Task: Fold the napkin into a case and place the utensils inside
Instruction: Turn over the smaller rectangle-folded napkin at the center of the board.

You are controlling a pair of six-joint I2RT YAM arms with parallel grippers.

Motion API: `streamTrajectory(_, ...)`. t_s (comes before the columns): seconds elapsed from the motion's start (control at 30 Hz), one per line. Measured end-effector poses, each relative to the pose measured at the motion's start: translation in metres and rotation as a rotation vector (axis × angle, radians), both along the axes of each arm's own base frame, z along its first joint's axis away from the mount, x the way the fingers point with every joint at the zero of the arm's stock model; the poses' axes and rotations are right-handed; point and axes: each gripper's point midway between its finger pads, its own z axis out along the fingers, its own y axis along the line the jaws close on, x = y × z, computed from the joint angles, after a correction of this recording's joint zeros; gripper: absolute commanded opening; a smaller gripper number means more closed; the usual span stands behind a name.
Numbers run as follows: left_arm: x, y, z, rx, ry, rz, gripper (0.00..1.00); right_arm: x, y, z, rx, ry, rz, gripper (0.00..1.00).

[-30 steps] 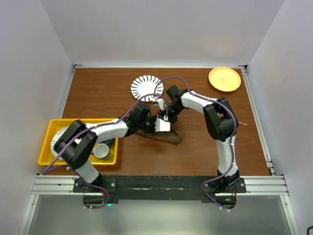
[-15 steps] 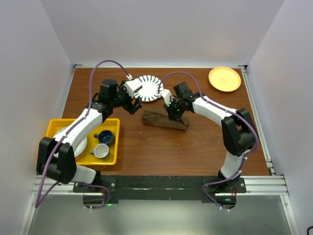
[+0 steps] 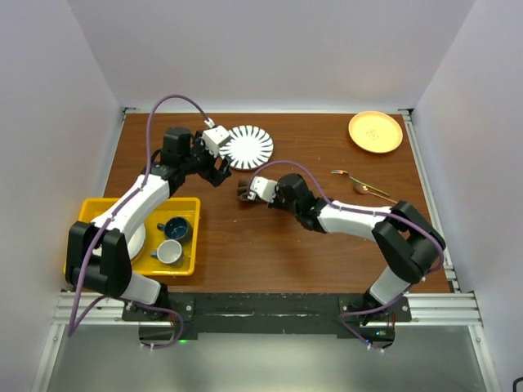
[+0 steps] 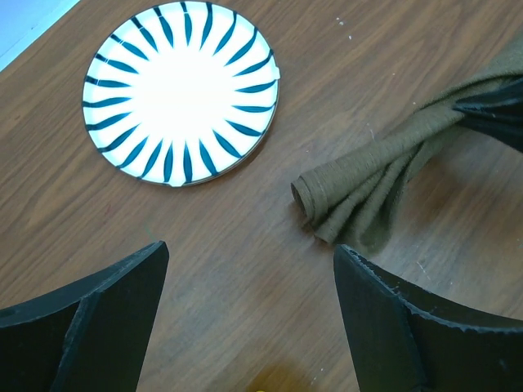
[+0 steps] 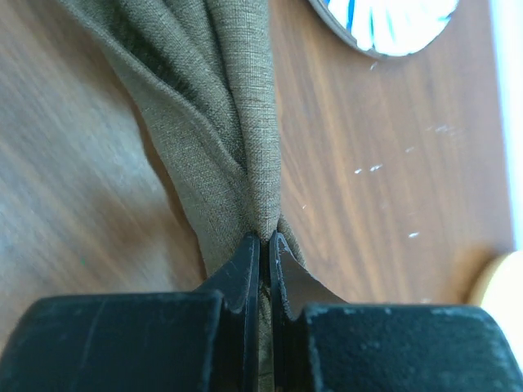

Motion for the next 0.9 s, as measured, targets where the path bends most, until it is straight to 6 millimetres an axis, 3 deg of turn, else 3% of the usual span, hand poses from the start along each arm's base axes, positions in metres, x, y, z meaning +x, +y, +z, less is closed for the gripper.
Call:
streamTrajectory(0.2,-0.001,0.005,-0.003,0.005,0.018,0.015,0.87,-0.017,0.006,-0.004,-0.081,-0.207,0.037,0.0)
streamTrajectory(0.47,-0.003,0.01,-0.007,-0.001,0.046,0.036,0.86,-0.057,0.011,-0.007,-0.153,-0.436,0.147,0.0)
streamTrajectory(0.77,-0.018,0.014,-0.009,-0.001,0.051,0.036,0.85,-0.095,0.023,-0.021,-0.218,-0.477,0.273,0.0)
streamTrajectory(0.9,-0.025,0.016,-0.01,0.0,0.053,0.036,0.85,-0.106,0.027,-0.022,-0.221,-0.456,0.301,0.15)
